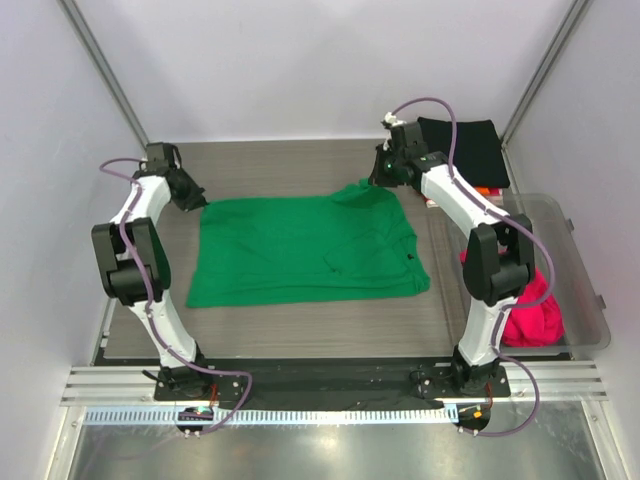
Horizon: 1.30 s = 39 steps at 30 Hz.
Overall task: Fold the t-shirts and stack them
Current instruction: Fold the tshirt
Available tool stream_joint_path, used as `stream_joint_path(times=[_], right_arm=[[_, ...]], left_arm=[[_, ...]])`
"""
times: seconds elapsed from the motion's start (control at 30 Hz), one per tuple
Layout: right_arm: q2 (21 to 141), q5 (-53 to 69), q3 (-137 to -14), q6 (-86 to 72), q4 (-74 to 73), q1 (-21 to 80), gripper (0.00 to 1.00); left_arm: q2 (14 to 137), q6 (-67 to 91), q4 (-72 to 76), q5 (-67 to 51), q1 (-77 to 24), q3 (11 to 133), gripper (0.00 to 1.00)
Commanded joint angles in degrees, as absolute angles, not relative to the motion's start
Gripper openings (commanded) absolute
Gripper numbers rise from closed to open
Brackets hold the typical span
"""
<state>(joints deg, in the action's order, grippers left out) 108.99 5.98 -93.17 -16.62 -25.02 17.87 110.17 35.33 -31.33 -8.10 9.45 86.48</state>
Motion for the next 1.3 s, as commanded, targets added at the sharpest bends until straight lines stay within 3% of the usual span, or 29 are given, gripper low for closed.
stream_joint_path(times=[0.0,0.6,1.1,1.17,1.2,1.27], right_arm=[[102.0,6.4,-90.1,-16.3,-22.8,18.5,0.01],[74.2,2.6,-55.7,-21.6,-18.5,22.2,0.01],[60.7,0.3,-40.9,-27.9,-19.2,22.6,0.01],[58.5,-1.8,-38.7,-29.6,-19.9,22.7,0.01],[56.4,-2.1,-36.8,-30.8,-20.3,22.7,0.04],[54.3,-2.2,-34.8,-33.5,-21.4,22.7,0.32]], left_arm=[[105.7,34.0,-31.2,-7.6,9.9,84.0,0.0],[96.2,31.7,-28.7,-6.3,13.3,69.9,0.0],[89.9,31.9,-29.9,-5.3,13.8,63.4,0.0],[88.1,31.8,-30.6,-3.1,13.9,62.2,0.04],[87.5,31.8,-30.9,-2.0,14.1,61.4,0.08],[86.2,31.9,-32.0,-0.4,14.6,60.8,0.31]])
